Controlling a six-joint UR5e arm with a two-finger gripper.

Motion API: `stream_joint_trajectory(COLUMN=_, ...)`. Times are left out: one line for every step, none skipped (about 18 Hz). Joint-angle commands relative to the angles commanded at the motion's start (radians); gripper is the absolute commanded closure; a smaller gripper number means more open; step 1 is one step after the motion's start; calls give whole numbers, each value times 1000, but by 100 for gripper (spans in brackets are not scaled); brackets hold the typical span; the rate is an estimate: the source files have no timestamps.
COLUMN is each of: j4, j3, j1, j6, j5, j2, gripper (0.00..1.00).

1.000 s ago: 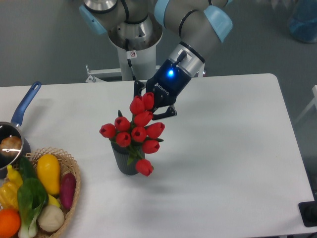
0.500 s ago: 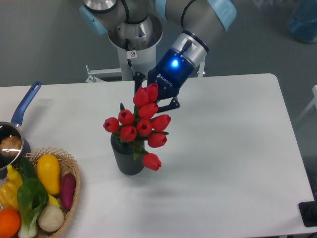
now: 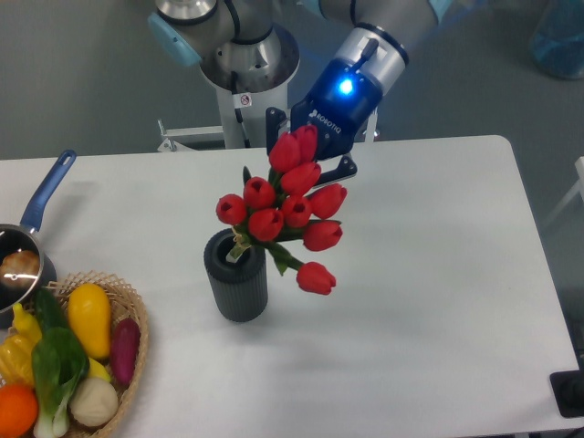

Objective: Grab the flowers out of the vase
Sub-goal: 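Carry the tulip bunch up and away from the vase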

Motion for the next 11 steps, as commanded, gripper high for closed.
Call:
stream_joint_trajectory(j4=0, j3=9, j1=5, j6=-12, j5=-9, j2=0, gripper=98)
stream_joint_trajectory(j4=0, j3=17, j1=11, j6=-26, j5=-24, j2=-2, gripper=98)
stream_joint_trajectory(j4=0, j3=25, j1=20, j6=-41, j5=-43, j2=-2, gripper=98)
stream_joint_trajectory(j4=0, j3=31, j1=25, j6=-60, j5=-55, j2=-2, gripper=98)
stream_joint_trajectory(j4=2, j3=34, j1=26, j6=-80, j5=-66, j2=-3, gripper=98)
stream_joint_trajectory(j4=2, j3=40, j1=28, j6=-92, j5=-74, j2=-3, gripper=98)
stream_joint_trajectory(j4=2, j3=46, j1=35, j6=-101, j5=-77, j2=-5, gripper=98)
stream_joint_trajectory(j4=2, j3=54, j1=38, j6=-112, j5=-75, j2=-6, gripper=98)
stream_joint_trajectory(j4=3, j3=61, j1=38, j6=-118, j5=-71, j2=-9, gripper=98)
stream_joint_trajectory(j4=9, j3=68, j1=41, j6=-117, j5=-60, j2=-9, gripper=98)
stream_joint_trajectory(j4=12, j3=75, j1=46, j6=-115, j5=-42, j2=-6, gripper=98)
